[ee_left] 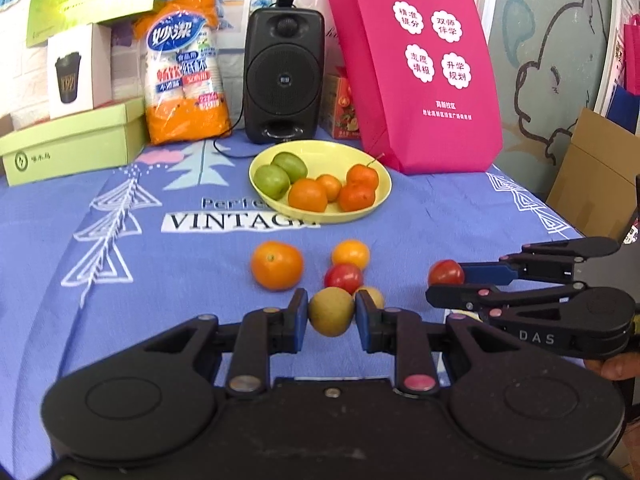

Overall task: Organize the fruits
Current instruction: 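Carry the jujube and plum onto the yellow plate and open both tools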

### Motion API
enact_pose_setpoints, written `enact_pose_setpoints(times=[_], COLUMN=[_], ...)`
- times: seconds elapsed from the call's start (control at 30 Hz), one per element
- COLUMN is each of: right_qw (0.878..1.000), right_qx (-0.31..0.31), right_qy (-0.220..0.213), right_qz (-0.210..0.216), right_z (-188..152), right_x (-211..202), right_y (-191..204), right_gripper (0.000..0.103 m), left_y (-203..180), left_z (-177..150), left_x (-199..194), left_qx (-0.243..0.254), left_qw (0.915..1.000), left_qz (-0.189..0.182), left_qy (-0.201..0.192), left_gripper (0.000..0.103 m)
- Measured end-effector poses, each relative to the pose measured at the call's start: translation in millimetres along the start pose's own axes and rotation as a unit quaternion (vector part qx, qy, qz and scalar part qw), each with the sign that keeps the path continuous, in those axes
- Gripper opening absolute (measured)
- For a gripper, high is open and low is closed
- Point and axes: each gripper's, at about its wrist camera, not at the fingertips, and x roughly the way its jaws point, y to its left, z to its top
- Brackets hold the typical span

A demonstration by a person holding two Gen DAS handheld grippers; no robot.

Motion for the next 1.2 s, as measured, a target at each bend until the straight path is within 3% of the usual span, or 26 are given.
enact_pose_setpoints(times=[0.3, 0.77, 1.0, 1.2], right_qw=[1.000, 0.998, 0.998, 0.998], right_qx=[-0.019, -0.053, -0.058, -0.056], right_qy=[-0.009, -0.007, 0.010, 0.005], right_qz=[-0.009, -0.032, -0.029, -0.024], right_z=[24.4, 95.4, 106.2, 106.3], right_x=[8.6, 80.2, 120.5, 130.8], right_y=[-9.6, -41.2, -51.9, -55.1], right_gripper=[0.030, 0.030, 0.030, 0.030], left_y=[2.2, 26.0, 28.7, 28.3], left_z=[40.0, 138.6, 153.9, 157.0], left_x=[29.6, 144.9, 205.4, 240.1], left_qx=[0.032, 0.031, 0.024, 0.020], left_qw=[0.9994, 0.9995, 0.9994, 0.9991], left_qz=[0.000, -0.005, -0.003, 0.008], left_qy=[-0.011, 0.000, 0.024, 0.036], left_gripper=[0.025, 0.025, 0.025, 0.026])
